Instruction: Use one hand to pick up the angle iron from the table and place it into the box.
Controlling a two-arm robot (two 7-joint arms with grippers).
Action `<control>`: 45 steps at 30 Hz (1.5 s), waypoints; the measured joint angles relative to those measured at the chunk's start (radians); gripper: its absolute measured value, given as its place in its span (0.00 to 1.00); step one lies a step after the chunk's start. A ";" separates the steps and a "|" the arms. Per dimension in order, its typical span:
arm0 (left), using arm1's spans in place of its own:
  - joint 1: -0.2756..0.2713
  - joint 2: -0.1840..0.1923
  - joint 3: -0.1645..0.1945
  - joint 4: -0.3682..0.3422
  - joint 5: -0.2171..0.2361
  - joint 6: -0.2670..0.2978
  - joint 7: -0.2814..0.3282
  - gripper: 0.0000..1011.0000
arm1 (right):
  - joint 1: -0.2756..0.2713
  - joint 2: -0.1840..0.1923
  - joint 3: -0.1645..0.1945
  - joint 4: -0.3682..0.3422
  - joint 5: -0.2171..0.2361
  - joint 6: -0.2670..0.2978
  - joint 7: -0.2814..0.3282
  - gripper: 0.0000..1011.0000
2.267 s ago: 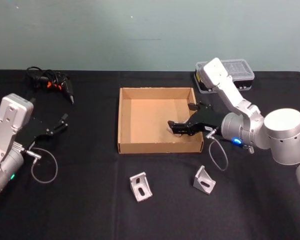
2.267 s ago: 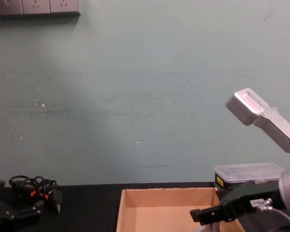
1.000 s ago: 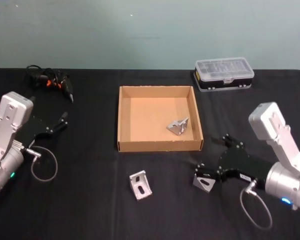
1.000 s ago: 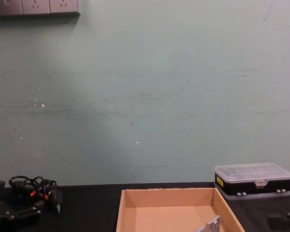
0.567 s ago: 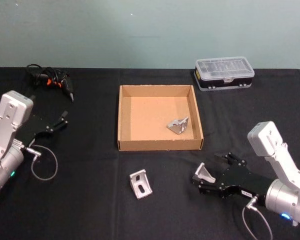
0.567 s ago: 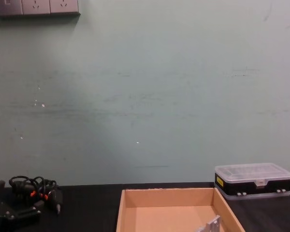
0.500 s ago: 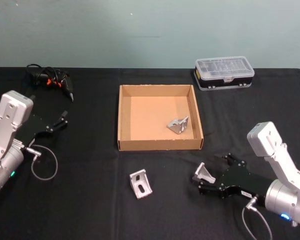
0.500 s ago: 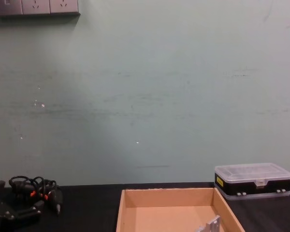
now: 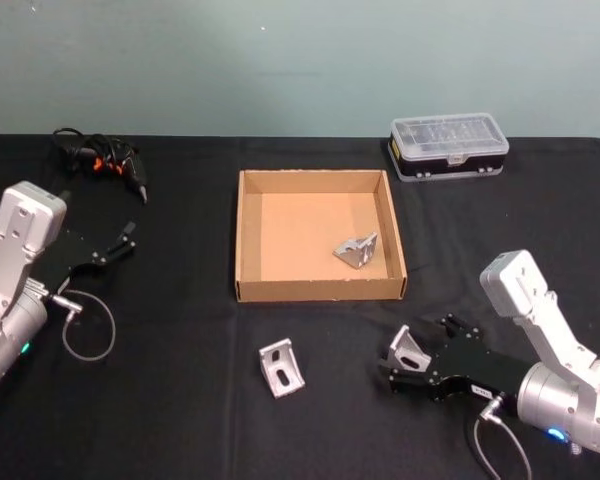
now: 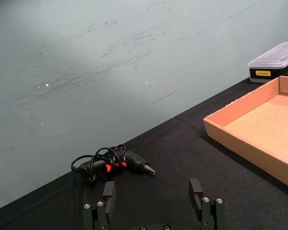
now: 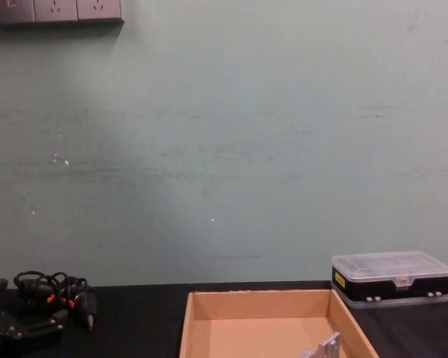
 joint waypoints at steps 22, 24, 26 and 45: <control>0.000 0.000 0.000 0.000 0.000 0.000 0.000 0.99 | 0.057 -0.039 -0.038 0.047 -0.005 -0.004 0.013 0.99; 0.000 0.000 0.000 0.000 0.000 0.000 0.000 0.99 | 0.058 -0.038 -0.039 0.047 -0.005 -0.004 0.014 0.99; 0.000 0.000 0.000 0.000 0.000 0.000 0.000 0.99 | 0.058 -0.038 -0.040 0.047 -0.005 -0.004 0.014 0.99; 0.000 0.000 0.000 0.000 0.000 0.000 0.000 0.99 | 0.056 -0.038 -0.044 0.048 -0.002 -0.009 0.015 0.53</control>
